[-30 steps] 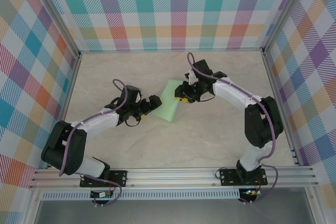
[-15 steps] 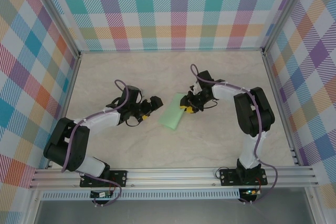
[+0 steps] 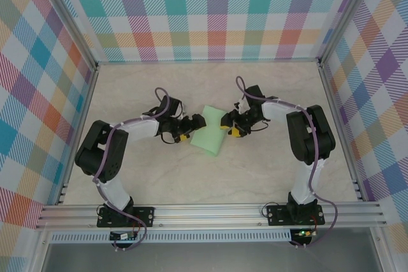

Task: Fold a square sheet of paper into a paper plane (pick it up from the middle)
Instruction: First fold in half a square sheet of paper at the center of the table.

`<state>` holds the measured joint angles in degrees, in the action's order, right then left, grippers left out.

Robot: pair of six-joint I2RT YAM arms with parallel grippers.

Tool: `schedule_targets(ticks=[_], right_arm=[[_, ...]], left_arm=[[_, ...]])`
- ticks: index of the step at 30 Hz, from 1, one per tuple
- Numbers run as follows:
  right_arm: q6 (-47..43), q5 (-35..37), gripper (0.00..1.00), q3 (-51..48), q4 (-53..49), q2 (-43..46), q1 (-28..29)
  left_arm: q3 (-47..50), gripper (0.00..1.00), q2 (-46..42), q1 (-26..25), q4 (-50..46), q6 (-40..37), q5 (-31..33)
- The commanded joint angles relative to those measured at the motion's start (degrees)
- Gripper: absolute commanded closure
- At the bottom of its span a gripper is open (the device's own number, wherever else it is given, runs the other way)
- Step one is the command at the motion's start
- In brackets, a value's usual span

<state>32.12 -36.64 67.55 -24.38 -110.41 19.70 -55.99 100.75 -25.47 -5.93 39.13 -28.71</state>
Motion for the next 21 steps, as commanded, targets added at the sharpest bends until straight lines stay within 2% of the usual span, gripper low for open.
schedule_targets(ticks=[1, 5, 11, 15, 18, 21], right_arm=[[-0.9, 0.15, 0.42, -1.89, 0.86, 2.3, -0.76], [-1.79, 0.44, 0.41, -1.63, -0.49, 1.68, -0.98], [-1.36, 1.01, 0.41, -1.9, -0.5, 1.78, -1.29], [-1.45, 1.35, 0.41, -1.81, -1.04, 1.82, -1.34], [-1.0, 1.66, 0.41, -2.11, -1.0, 2.68, -1.35], [-0.12, 2.64, 0.4, -2.64, -0.62, 4.01, -1.34]], left_arm=[[-3.28, 0.05, 1.9, -1.38, -1.98, -2.07, -2.78], [-4.89, 0.16, 4.37, -2.42, 0.51, -1.64, -6.28], [-6.06, 0.49, 5.33, -3.35, 2.35, -1.52, -9.4], [-5.9, 0.66, 5.03, -3.55, 2.55, -1.45, -9.7], [-5.25, 0.83, 4.52, -3.96, 3.66, -0.54, -9.02], [-4.39, 0.94, 4.12, -4.56, 5.49, 0.99, -8.44]])
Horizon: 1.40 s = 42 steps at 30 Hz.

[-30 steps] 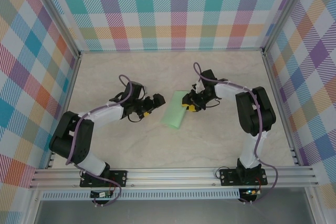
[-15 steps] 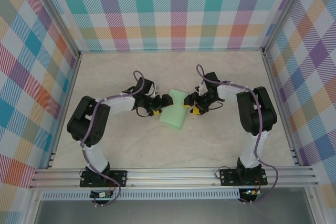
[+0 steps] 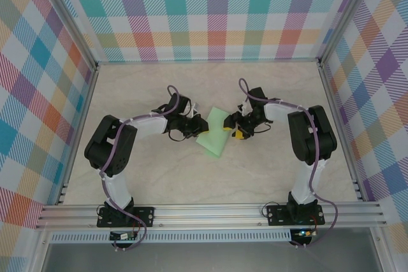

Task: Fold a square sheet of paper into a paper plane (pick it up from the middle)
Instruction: First fold in half a square sheet of paper at the center of the table.

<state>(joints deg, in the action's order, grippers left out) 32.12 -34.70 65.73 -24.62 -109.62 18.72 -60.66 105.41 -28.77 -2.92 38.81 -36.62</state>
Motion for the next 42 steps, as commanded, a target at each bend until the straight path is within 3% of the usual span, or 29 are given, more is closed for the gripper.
schedule_targets(ticks=[1, 12, 18, 22, 26, 31, 34, 40, 42], right_arm=[[0.1, 0.73, 0.4, -0.95, -0.27, 3.62, -0.35], [1.28, 8.11, 0.3, -2.99, -1.73, 10.15, -0.46], [2.89, 17.07, 0.22, -4.96, -2.12, 17.34, -0.54], [2.66, 21.64, 0.15, -10.68, 4.23, 23.53, -0.53], [4.32, 17.82, 0.13, -9.12, -1.49, 23.36, -1.14], [10.65, 5.02, 0.25, -13.54, 9.49, 19.18, -1.05], [13.56, 4.68, 0.25, -15.4, 12.52, 18.18, -0.92], [10.56, 4.45, 0.24, -13.15, 9.61, 15.9, -0.88], [10.16, 4.46, 0.23, -12.38, 9.13, 15.18, -0.88]], left_arm=[[0.72, 0.97, -0.76, -1.47, 3.13, 1.92, 0.11], [7.43, 1.0, -4.64, -5.34, 11.52, 11.11, 8.92], [9.51, 1.0, -5.12, -7.93, 15.17, 14.9, 12.9], [9.76, 1.0, -5.3, -9.09, 16.25, 15.99, 14.62], [10.15, 1.0, -5.69, -9.28, 16.28, 16.1, 15.42], [9.78, 1.0, -5.09, -9.28, 16.92, 16.45, 14.75], [9.91, 0.99, -5.04, -9.33, 17.79, 17.67, 14.88], [11.14, 0.98, -5.85, -10.26, 25.38, 21.86, 13.18], [9.88, 0.98, -6.73, -11.02, 23.75, 20.32, 12.85]])
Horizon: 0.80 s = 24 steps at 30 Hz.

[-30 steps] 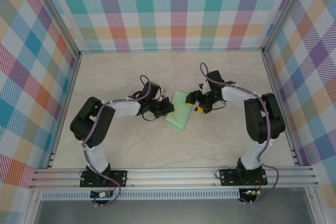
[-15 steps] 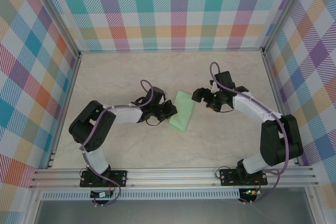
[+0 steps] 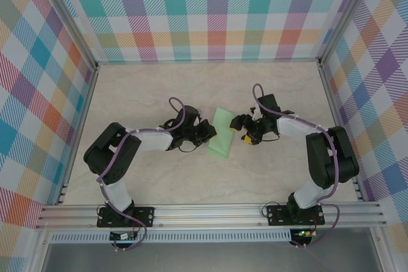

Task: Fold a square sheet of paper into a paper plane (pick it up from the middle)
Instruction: First fold in half a square sheet of paper at the center of the table.

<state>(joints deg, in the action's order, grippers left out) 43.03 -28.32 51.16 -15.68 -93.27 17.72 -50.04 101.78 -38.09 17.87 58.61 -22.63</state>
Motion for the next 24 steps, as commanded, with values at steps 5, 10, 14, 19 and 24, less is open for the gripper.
schedule_targets(ticks=[5, 10, 14, 19, 24], right_arm=[[-1.04, -2.21, 0.23, 4.89, -0.85, -3.51, -0.45], [0.74, -6.81, 0.23, 5.52, 2.41, -5.18, -2.36], [1.29, -10.22, 0.23, 5.59, 5.6, -6.75, -2.46], [0.73, -16.78, 0.22, 6.46, 9.49, -9.1, -2.47], [-2.26, -20.31, 0.22, 9.02, 8.61, -12.31, -2.43]], left_arm=[[-1.4, 0.96, -4.34, -2.95, 1.58, -2.43, -2.76], [0.19, 0.95, -5.58, -2.96, 3.23, -1.44, -2.15], [0.67, 0.96, -6.62, -2.96, 3.6, -1.3, -1.94], [3.28, 0.96, -8.25, -3.04, 5.89, 0.09, -1.15], [4.69, 0.95, -7.96, -3.81, 9.14, 2.11, -0.76]])
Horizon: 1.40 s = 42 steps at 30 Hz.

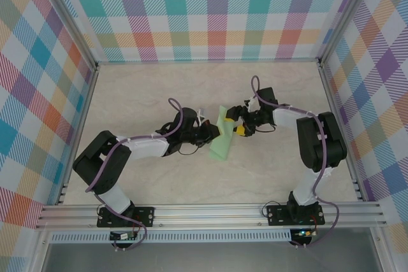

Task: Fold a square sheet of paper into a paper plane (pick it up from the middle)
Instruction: First fold in half a square sheet of paper at the center of the table.

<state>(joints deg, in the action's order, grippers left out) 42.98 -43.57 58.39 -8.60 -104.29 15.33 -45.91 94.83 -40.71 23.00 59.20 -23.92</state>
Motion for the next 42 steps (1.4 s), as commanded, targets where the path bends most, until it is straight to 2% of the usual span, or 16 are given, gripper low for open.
schedule_targets(ticks=[1, 3, 6, 10, 13, 19, 24, 33, 37, 42], right_arm=[[-2.8, -6.31, 0.22, 2.18, 1.86, -1.78, -0.05], [-5.28, -7.02, 0.22, 4.25, -1.3, -2.83, -0.09], [-9.06, -3.55, 0.2, 5.77, -6.65, -2.45, -0.34], [-7.49, 0.15, 0.09, 2.87, -6.41, 1.49, -2.42], [-7.38, 6.92, 0.08, 0.51, -9.29, 5.81, -3.76], [-6.43, 13.02, 0.07, -4.57, -10.93, 12.23, -4.15], [-4.99, 7.47, 0.11, -6.95, -8.39, 12.73, -4.0], [-6.34, 7.27, 0.28, -6.61, -9.4, 9.04, -1.59], [-6.86, 9.35, 0.29, -5.41, -10.64, 6.63, -0.07], [-7.12, 8.64, 0.29, -4.39, -10.07, 4.77, 1.19]], left_arm=[[0.44, 0.95, -0.7, -1.67, 4.49, 1.62, 0.7], [-0.18, 0.95, -0.01, -2.37, 4.6, 1.82, 1.08], [-0.11, 0.94, 0.62, -3.07, 5.11, 2.82, 3.34], [0.91, 0.93, 1.82, -3.5, 8.96, 5.8, 5.56], [0.7, 0.93, 2.75, -3.59, 6.95, 6.3, 7.65], [1.8, 0.93, 5.39, -3.58, 8.81, 8.36, 9.14], [0.49, 0.93, 7.82, -3.58, 9.81, 8.56, 6.94], [0.02, 0.93, 9.06, -3.54, 10.43, 8.65, 6.08], [0.21, 0.92, 8.63, -3.59, 10.7, 8.56, 6.08], [0.47, 0.91, 8.36, -3.53, 10.61, 8.24, 5.82]])
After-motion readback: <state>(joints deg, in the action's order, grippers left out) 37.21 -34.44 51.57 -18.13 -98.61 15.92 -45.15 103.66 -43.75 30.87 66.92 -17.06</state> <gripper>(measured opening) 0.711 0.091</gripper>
